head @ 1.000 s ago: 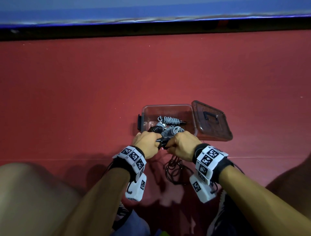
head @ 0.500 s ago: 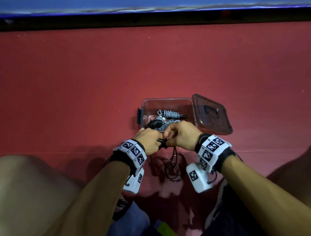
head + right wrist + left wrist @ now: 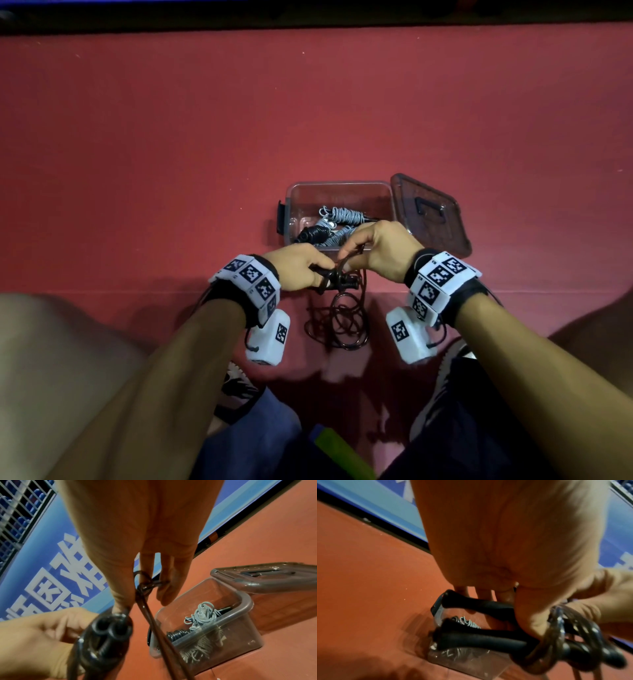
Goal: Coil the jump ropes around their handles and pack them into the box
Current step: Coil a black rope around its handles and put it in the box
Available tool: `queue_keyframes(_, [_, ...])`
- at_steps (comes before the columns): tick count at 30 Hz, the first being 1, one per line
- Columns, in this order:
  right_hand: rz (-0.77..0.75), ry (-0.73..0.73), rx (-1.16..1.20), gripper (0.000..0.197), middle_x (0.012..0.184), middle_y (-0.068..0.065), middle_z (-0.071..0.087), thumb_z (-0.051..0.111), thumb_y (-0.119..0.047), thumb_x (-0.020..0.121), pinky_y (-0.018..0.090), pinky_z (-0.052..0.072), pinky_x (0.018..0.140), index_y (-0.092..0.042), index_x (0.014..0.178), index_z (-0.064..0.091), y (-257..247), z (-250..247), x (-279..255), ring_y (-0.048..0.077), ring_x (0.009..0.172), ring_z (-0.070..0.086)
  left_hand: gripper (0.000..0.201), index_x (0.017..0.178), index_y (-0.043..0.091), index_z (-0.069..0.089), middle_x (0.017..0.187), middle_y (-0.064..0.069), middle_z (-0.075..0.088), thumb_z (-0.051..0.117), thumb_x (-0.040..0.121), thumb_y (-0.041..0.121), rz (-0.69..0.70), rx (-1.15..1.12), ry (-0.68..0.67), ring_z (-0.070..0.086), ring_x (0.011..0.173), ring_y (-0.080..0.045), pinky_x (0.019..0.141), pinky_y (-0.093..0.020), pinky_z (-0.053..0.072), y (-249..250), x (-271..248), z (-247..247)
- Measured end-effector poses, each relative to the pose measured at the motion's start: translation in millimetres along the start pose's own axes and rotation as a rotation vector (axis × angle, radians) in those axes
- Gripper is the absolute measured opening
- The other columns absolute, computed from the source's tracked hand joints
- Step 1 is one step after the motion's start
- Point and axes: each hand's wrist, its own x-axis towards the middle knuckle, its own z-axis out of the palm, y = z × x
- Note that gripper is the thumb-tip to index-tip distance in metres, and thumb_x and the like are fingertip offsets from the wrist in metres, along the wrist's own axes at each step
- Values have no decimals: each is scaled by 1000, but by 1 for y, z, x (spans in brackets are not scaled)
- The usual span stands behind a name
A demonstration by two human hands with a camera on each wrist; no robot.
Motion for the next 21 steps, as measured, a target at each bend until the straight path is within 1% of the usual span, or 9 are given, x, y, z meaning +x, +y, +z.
queue_keyframes(2, [8, 37, 44, 14, 92, -15, 73, 88, -26, 71, -2, 37, 77, -28, 83, 81, 5, -2, 1, -11, 85, 61, 32, 83, 44, 68, 68, 26, 64, 68, 96, 14, 26, -108, 2, 54, 65, 8, 74, -21, 42, -2, -2, -5])
queue_keyframes(5, [46, 77, 144, 11, 98, -15, 75, 85, -26, 76, 7, 44, 92, -28, 86, 82, 13, 0, 1, -10, 94, 64, 30, 83, 48, 74, 80, 17, 72, 71, 92, 19, 74, -234, 21, 59, 77, -2, 83, -29, 46, -7, -2, -5])
queue_keyframes(7, [65, 50, 286, 13, 98, -13, 76, 82, -16, 80, 21, 51, 95, -28, 85, 82, 13, 2, 0, 0, 97, 68, 16, 90, 39, 78, 91, -3, 76, 72, 87, 24, 106, -367, 41, 61, 86, -11, 90, -42, 50, -8, -3, -4])
queue_keyframes(8, [55, 34, 350, 19, 98, -11, 76, 79, -10, 82, 27, 54, 94, -28, 83, 81, 11, 3, 0, 6, 98, 70, 15, 93, 35, 79, 95, -9, 76, 72, 85, 23, 116, -439, 60, 63, 89, -14, 90, -44, 51, -9, -3, -3])
queue_keyframes(11, [-6, 46, 346, 30, 97, -10, 75, 68, -2, 90, 27, 53, 94, -29, 84, 78, 7, 2, 1, 6, 95, 69, 23, 93, 25, 80, 93, -4, 76, 70, 91, 5, 139, -608, 119, 67, 90, -15, 88, -32, 51, -9, -3, -3])
queue_keyframes(14, [-7, 27, 322, 32, 89, -12, 73, 58, 3, 95, 26, 54, 85, -25, 90, 72, 2, 2, -1, 6, 84, 65, 23, 108, 10, 74, 94, -3, 77, 65, 91, -3, 187, -725, 164, 71, 90, -15, 83, -24, 54, -4, -4, -5])
queue_keyframes(16, [36, 11, 400, 34, 79, -8, 70, 52, 7, 97, 27, 55, 72, -22, 89, 67, -2, 5, -5, 10, 74, 66, 24, 109, 7, 71, 94, 1, 78, 63, 91, -6, 222, -758, 174, 72, 90, -12, 82, -20, 55, 0, -4, -6])
queue_keyframes(18, [55, -6, 412, 24, 72, 1, 67, 56, 3, 97, 27, 54, 61, -16, 87, 65, -2, 8, -6, 15, 64, 66, 22, 109, 5, 71, 98, 0, 77, 63, 91, -6, 249, -768, 192, 73, 93, -12, 85, -22, 55, 2, -2, -6])
queue_keyframes(21, [34, 4, 284, 10, 61, -6, 61, 66, -8, 94, 25, 48, 55, -10, 85, 67, 4, 11, -3, 10, 53, 58, 23, 111, 8, 72, 105, -8, 75, 62, 94, -4, 243, -769, 263, 71, 96, -15, 89, -25, 55, 0, 0, -4])
